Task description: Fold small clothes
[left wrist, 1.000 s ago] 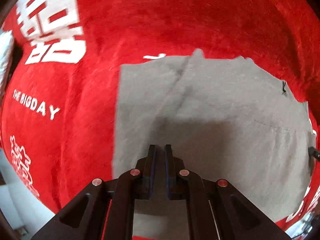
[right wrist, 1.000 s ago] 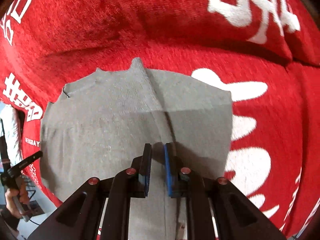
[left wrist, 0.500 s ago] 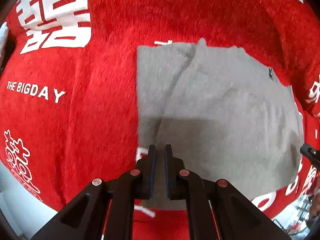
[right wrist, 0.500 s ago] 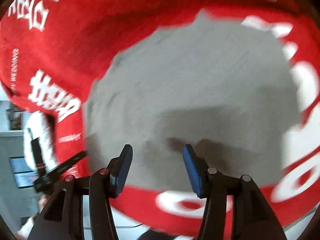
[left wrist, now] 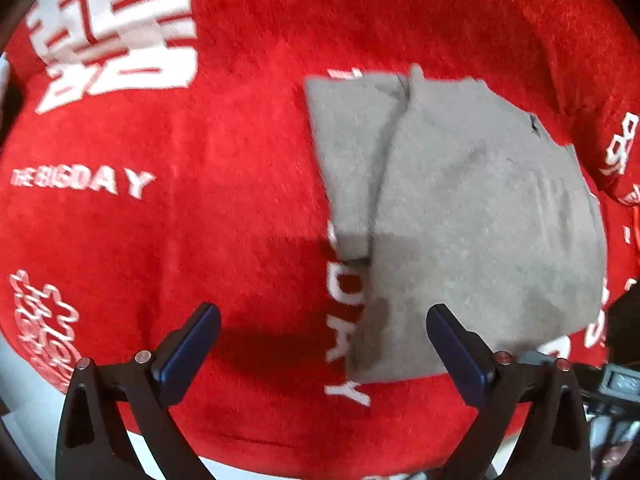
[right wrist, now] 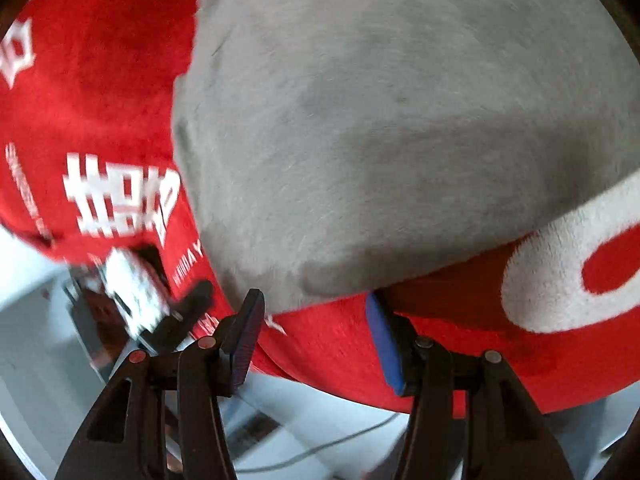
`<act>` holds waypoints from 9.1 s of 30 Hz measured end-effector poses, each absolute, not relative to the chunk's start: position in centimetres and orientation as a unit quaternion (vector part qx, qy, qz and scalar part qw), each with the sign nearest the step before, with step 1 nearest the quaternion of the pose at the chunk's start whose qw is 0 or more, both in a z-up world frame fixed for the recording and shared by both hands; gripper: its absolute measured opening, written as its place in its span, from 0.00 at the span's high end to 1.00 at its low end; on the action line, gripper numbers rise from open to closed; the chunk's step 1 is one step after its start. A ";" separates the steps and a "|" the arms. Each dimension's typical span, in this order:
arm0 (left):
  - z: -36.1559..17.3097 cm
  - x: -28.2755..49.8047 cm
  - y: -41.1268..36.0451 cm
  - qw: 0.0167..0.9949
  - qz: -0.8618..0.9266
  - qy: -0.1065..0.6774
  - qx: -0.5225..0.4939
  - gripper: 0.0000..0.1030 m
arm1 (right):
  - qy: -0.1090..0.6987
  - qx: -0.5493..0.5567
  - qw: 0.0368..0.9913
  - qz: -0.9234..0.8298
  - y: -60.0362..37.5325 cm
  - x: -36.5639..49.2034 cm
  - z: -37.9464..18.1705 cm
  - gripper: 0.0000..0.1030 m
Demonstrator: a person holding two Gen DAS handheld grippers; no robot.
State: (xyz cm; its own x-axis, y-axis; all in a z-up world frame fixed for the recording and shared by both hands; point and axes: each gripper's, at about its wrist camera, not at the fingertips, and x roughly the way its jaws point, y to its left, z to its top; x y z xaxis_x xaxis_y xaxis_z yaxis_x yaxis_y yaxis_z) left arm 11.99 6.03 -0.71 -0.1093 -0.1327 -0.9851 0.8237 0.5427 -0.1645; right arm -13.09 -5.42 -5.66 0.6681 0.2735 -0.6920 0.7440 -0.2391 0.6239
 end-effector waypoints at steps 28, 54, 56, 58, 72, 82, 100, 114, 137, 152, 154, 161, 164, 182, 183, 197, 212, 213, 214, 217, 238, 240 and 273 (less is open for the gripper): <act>-0.2 8.3 7.5 0.556 -0.457 0.631 0.289 0.86 | 0.456 0.628 0.587 -0.232 -7.0 -12.9 -0.7 0.92; -2.8 12.8 -5.4 0.623 -0.415 0.598 0.286 0.86 | 0.421 0.569 0.561 -0.430 -20.5 -23.9 -0.1 0.92; -2.4 12.5 -5.1 0.624 -0.412 0.596 0.293 0.86 | 0.422 0.572 0.563 -0.422 -19.7 -23.7 0.3 0.92; -2.0 12.2 -4.7 0.633 -0.406 0.586 0.300 0.86 | 0.422 0.575 0.566 -0.414 -18.8 -23.5 0.8 0.92; -0.3 10.0 -0.8 0.630 -0.383 0.599 0.311 0.19 | 0.447 0.593 0.586 -0.326 -12.4 -16.9 0.9 0.91; 0.6 10.3 1.5 0.648 -0.369 0.588 0.315 0.03 | 0.455 0.598 0.589 -0.298 -10.2 -14.1 0.7 0.24; -0.2 12.0 2.4 0.665 -0.340 0.575 0.333 0.01 | 0.455 0.610 0.589 -0.274 -7.3 -11.6 -0.1 0.17; -1.5 13.5 3.9 0.623 -0.371 0.628 0.283 0.01 | 0.373 0.712 0.543 -0.243 -4.6 -12.1 -3.5 0.17; -3.5 16.1 3.6 0.554 -0.421 0.695 0.178 0.01 | 0.187 0.828 0.478 -0.224 -5.7 -9.7 -7.2 0.74; -5.2 14.6 -1.0 0.463 -0.457 0.753 0.098 0.01 | 0.181 0.791 0.559 -0.171 -8.6 -9.5 -1.8 0.92; -5.2 13.9 -2.1 0.454 -0.464 0.755 0.091 0.01 | 0.183 0.790 0.561 -0.168 -8.5 -9.4 -1.7 0.92; -3.1 11.3 -5.1 0.457 -0.508 0.724 0.095 0.01 | 0.228 0.779 0.560 -0.165 -7.9 -9.7 -2.6 0.92; -3.3 10.8 -5.9 0.468 -0.500 0.720 0.110 0.01 | 0.263 0.780 0.541 -0.174 -7.2 -9.9 -3.7 0.91; -5.1 10.3 -6.1 0.535 -0.428 0.701 0.199 0.69 | 0.385 0.595 0.630 -0.317 -17.8 -15.1 0.2 0.94; -5.1 10.2 -6.2 0.537 -0.425 0.700 0.202 0.69 | 0.397 0.586 0.630 -0.319 -18.3 -14.4 -0.4 0.94; 1.2 6.1 -9.8 0.502 -0.527 0.672 0.132 0.75 | 0.388 0.618 0.635 -0.253 -18.7 -17.2 -3.7 0.97; 5.8 -15.5 -21.2 0.461 -0.644 0.545 0.274 0.75 | 0.254 0.717 0.584 -0.283 -19.7 -32.5 -4.6 0.93; 4.8 -17.0 -21.6 0.465 -0.640 0.534 0.298 0.75 | 0.250 0.725 0.575 -0.284 -19.6 -33.4 -5.1 0.93; 3.7 -18.2 -21.9 0.464 -0.634 0.530 0.319 0.75 | 0.248 0.730 0.570 -0.284 -19.7 -34.0 -5.5 0.93; 1.2 -19.7 -22.1 0.461 -0.612 0.537 0.354 0.75 | 0.235 0.742 0.564 -0.276 -19.6 -35.0 -6.3 0.93; 6.3 -13.1 -18.4 0.581 -0.554 0.494 0.334 0.08 | 0.010 0.839 0.501 -0.214 -21.3 -45.8 -8.0 0.32; 5.4 -11.3 -17.6 0.589 -0.531 0.507 0.337 0.08 | 0.012 0.839 0.504 -0.204 -21.6 -45.8 -7.6 0.32; 0.7 -9.7 -9.6 0.598 -0.454 0.551 0.366 0.08 | 0.409 0.599 0.614 -0.312 -21.6 -44.1 2.2 0.45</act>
State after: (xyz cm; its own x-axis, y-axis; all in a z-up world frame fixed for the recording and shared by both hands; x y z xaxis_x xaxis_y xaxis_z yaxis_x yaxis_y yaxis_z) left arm -9.71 -9.55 0.71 -0.0187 -0.1393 -0.9901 0.9449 0.3213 -0.0630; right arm -44.12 -21.58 2.17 0.4706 0.1077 -0.8757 0.8729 0.0883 0.4799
